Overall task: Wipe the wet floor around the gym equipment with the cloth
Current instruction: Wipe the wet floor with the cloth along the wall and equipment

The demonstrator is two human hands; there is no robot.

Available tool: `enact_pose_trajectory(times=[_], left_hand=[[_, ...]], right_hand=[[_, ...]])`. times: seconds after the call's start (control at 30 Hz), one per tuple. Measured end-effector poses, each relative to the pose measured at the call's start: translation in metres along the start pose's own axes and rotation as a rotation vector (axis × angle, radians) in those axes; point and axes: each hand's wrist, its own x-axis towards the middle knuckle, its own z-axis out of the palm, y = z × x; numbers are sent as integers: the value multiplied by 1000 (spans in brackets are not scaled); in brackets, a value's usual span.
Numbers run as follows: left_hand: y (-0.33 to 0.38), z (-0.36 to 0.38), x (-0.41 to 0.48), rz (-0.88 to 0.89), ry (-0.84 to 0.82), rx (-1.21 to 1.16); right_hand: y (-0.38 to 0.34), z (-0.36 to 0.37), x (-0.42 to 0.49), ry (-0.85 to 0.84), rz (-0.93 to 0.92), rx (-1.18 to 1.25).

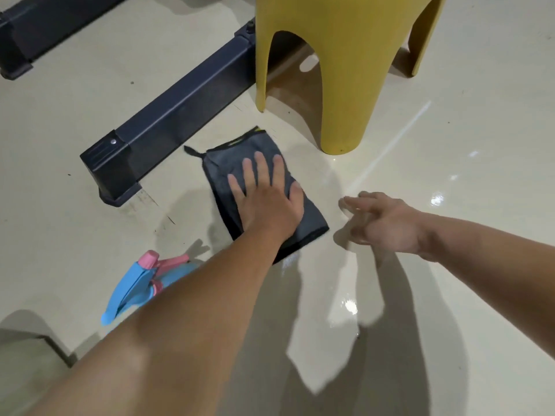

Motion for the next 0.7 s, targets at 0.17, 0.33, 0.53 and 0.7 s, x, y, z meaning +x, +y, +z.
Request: enact_pose_trajectory(times=[0.17,0.33,0.53,0.7], left_hand=[[34,32,-112,324,31,-68],[78,66,-214,791,-21,10],[112,66,-148,1315,3,128],[148,62,-129,803,78,60]], right_hand=[[41,22,-24,355,-68,-107],[98,32,-68,348,-4,-379],[177,13,-123,298,243,-126],[228,5,-169,282,342,-61]])
